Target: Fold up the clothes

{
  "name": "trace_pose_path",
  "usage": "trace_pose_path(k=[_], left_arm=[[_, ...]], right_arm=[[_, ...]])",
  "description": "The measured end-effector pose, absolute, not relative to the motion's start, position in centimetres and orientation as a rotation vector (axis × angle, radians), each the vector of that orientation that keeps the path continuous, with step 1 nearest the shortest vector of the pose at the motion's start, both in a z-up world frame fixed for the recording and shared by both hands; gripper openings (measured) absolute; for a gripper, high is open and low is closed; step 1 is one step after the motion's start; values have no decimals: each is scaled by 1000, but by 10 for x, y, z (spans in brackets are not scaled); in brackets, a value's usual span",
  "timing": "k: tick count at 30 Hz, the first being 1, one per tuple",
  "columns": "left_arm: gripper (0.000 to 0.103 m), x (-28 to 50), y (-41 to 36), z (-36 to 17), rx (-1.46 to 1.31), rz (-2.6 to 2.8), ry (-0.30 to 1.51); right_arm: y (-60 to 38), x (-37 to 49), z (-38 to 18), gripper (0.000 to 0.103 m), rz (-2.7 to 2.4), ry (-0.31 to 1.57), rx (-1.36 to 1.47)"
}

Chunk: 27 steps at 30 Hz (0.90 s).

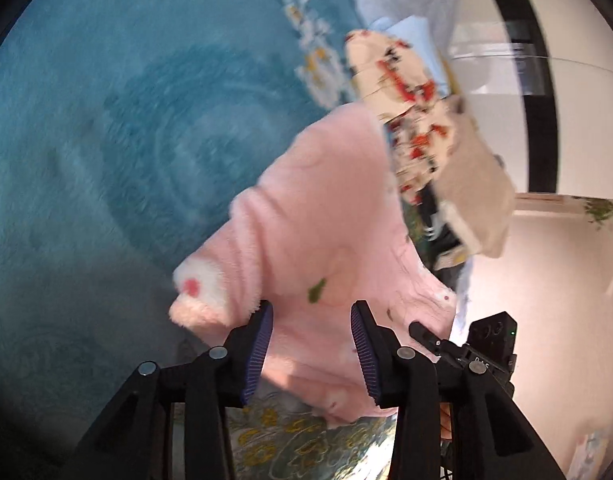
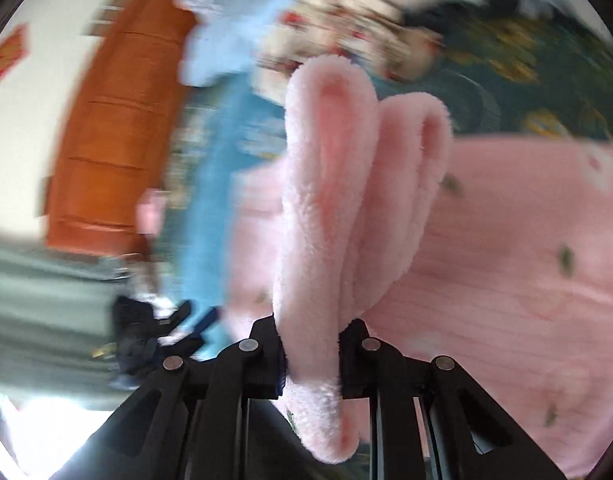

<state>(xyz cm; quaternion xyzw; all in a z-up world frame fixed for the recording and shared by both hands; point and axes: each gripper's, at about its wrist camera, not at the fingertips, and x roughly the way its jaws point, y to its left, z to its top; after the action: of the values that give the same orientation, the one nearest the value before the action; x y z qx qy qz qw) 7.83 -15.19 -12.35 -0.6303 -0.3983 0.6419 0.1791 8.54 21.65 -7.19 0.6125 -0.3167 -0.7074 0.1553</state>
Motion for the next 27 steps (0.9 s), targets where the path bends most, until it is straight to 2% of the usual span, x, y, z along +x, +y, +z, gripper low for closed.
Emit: trace_pose_path(k=[5,10,19,22,27], left_arm=[[39,79,-161,-124,-1780,1846,-1171],[38,79,-161,-128,-1809,1835,-1140],[39,82,-165,-125,-1772,1828,-1172],[39,81,-162,-120,-1753,1844,-1142],[39,79,-159,-126,-1792,1807,-1141]], right_arm=[[227,99,-113,25,-2023,-1046,1869],[238,105,-99,28,-2098,-945,1858],[236,77,-99,29,-2145,-1009,1874],[224,75,-80,24,-2229,-902,1812],[211,83,-30,24,-2334,-666,1518]])
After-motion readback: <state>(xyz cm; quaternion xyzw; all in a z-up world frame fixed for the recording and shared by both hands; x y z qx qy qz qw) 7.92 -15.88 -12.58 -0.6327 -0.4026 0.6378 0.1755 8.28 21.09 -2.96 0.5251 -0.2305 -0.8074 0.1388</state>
